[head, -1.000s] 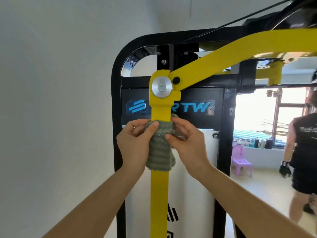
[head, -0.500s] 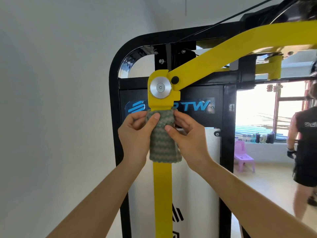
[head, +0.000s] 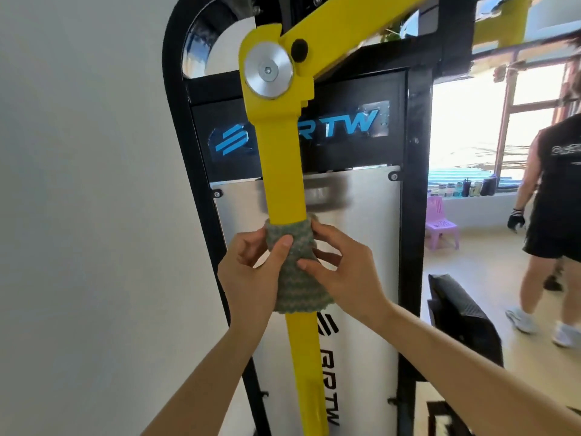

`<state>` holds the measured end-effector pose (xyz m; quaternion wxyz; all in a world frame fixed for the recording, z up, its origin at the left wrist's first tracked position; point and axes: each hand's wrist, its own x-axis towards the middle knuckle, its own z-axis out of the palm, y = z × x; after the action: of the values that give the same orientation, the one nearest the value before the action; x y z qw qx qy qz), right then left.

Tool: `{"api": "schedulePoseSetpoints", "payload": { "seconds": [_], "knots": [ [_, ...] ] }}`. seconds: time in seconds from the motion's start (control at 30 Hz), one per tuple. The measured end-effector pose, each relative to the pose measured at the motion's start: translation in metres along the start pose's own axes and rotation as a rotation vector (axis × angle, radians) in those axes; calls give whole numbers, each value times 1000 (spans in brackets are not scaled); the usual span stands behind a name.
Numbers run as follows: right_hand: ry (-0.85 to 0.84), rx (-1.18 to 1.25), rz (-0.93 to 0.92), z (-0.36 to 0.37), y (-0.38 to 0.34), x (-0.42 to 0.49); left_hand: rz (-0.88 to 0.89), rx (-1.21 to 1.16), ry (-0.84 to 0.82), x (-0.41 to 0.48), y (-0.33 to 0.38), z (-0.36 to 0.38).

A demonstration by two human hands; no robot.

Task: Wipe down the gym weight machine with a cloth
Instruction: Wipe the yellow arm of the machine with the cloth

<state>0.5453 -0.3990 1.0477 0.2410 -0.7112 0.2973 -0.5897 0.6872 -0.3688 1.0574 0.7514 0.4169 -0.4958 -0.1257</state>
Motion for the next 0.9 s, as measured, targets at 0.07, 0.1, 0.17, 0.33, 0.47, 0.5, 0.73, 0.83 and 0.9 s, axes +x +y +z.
{"api": "schedulePoseSetpoints", "payload": {
  "seconds": [0.07, 0.1, 0.17, 0.33, 0.47, 0.5, 0.73, 0.83, 0.9],
  "knots": [
    [-10, -8, 41, 2, 14, -18, -33, 3, -1, -16, -14, -5],
    [-15, -14, 64, 3, 22, -28, -51, 12, -2, -25, -22, -7],
    [-22, -29, 117, 6, 38, -47, -98, 40, -4, -43, -38, -12],
    [-36, -14, 248, 19, 74, -95, -234, 118, 3, -84, -74, -21],
    [-54, 23, 340, 29, 100, -129, -311, 186, 24, -116, -96, -25],
    [-69, 35, 356, 31, 106, -136, -328, 213, 26, -123, -100, -27],
    [-135, 88, 471, 33, 126, -160, -455, 341, 78, -157, -120, -31],
    [-138, 140, 510, 31, 129, -162, -492, 394, 101, -162, -121, -31],
    [-122, 167, 539, 32, 131, -164, -512, 426, 116, -165, -118, -29]
  ]
}}
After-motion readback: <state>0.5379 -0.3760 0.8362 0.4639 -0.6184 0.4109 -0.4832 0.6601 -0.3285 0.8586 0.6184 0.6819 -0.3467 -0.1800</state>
